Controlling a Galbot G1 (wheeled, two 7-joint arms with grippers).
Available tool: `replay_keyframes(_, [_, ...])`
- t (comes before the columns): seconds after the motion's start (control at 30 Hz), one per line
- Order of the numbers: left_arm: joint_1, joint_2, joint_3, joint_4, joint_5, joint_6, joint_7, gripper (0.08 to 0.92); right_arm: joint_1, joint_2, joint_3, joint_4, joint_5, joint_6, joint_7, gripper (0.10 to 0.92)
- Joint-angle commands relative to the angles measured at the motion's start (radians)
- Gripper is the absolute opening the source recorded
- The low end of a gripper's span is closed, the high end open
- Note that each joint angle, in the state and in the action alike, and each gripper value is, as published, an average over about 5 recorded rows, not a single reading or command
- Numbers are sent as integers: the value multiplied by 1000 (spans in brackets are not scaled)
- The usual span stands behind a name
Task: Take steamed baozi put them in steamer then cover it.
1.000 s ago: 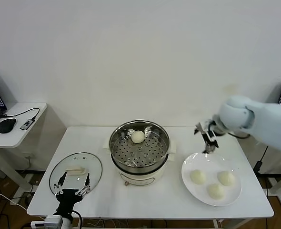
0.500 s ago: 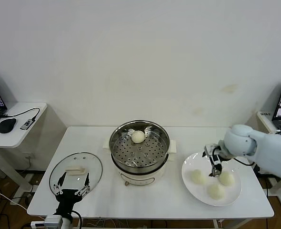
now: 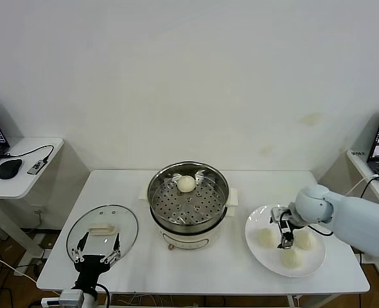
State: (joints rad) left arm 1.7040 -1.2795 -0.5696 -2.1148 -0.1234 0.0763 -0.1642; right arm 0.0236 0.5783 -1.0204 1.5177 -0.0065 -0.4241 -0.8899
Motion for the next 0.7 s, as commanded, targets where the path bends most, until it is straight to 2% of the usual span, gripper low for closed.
replay_keyframes(0.03, [-1,0,0,2,1,-1,0,823,-77,37,59,-64,-21,12,4,823])
replay_keyframes(0.17, [-3,0,0,7,4,-1,0,823,-87,54,73,-78,-21,16,13,809])
replay_keyframes(0.3, [-4,0,0,8,5,-1,1,823,-92,64,81,-81,-16,8,14,760])
replay_keyframes(0.7, [-6,-1,0,10,5,-2,0,823,-70,49,85,-70,-7,-17,1,491])
